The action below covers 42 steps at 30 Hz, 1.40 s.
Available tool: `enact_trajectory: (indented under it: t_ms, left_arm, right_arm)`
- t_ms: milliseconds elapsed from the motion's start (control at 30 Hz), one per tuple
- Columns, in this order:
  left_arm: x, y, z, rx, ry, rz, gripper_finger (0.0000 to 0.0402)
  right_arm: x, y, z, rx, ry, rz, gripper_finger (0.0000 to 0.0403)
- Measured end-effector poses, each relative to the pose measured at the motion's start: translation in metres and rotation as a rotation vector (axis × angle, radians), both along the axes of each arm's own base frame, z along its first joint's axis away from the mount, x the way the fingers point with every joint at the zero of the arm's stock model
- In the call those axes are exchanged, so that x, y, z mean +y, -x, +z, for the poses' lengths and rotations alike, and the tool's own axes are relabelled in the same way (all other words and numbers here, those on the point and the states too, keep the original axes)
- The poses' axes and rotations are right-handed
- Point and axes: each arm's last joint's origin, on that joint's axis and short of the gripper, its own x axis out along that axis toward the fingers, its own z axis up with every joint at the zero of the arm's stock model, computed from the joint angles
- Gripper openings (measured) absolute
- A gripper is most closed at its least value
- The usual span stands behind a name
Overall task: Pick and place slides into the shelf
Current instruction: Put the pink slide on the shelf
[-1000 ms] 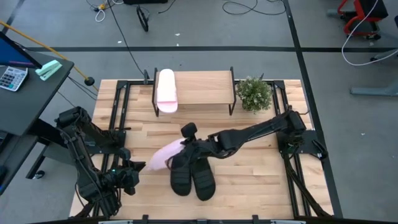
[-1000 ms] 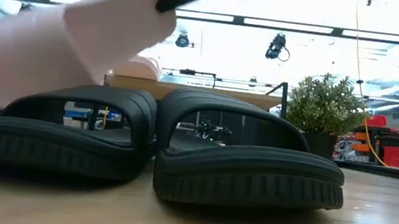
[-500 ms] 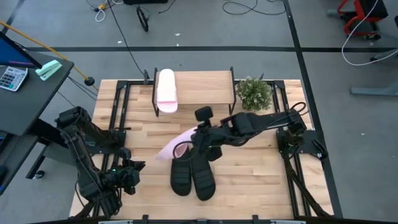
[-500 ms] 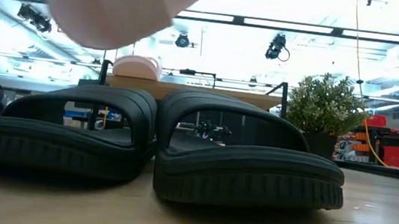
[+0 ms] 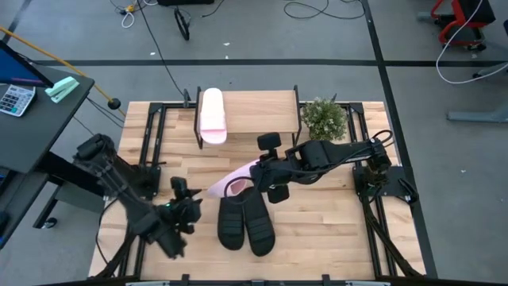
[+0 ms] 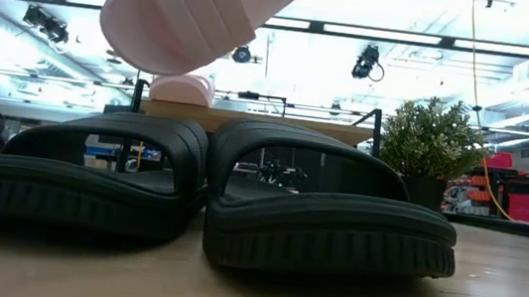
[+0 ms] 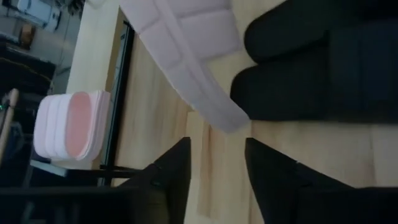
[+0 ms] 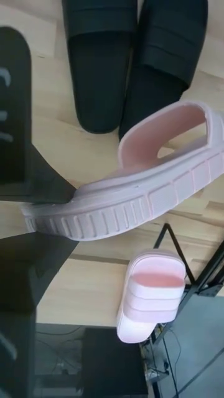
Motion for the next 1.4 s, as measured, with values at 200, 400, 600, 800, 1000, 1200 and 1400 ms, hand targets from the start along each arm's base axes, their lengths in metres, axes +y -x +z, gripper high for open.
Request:
enact_trajectory:
  t_ms: [200, 400, 600, 800, 1000, 1200, 1400]
  left_arm:
    - [0.016, -0.023, 0.000, 0.005, 0.032, 0.045, 0.0208]
    - [0.023, -0.036, 0.000, -0.014, 0.046, 0.050, 0.0235]
    - [0.025, -0.045, 0.001, -0.018, 0.052, 0.015, 0.0237]
    - [0.026, -0.046, 0.001, -0.014, 0.047, 0.015, 0.0204]
    - [0.026, -0.046, 0.001, -0.014, 0.047, 0.016, 0.0142]
    - [0.026, -0.046, 0.001, -0.015, 0.048, 0.018, 0.0100]
    - [0.026, -0.046, 0.001, -0.017, 0.044, 0.018, 0.0101]
  right_arm:
    - [0.000, 0.001, 0.000, 0.006, 0.007, -0.003, 0.0058]
    - [0.002, 0.001, 0.000, 0.002, 0.015, -0.005, 0.0058]
    - [0.002, 0.001, 0.000, 0.001, 0.016, -0.004, 0.0058]
    - [0.004, 0.001, 0.000, -0.001, 0.018, 0.000, 0.0058]
    - [0.005, 0.001, -0.001, 0.004, 0.016, 0.003, 0.0058]
    - [0.005, 0.001, -0.001, 0.006, 0.014, 0.004, 0.0057]
    - [0.005, 0.001, -0.001, 0.003, 0.009, 0.013, 0.0076]
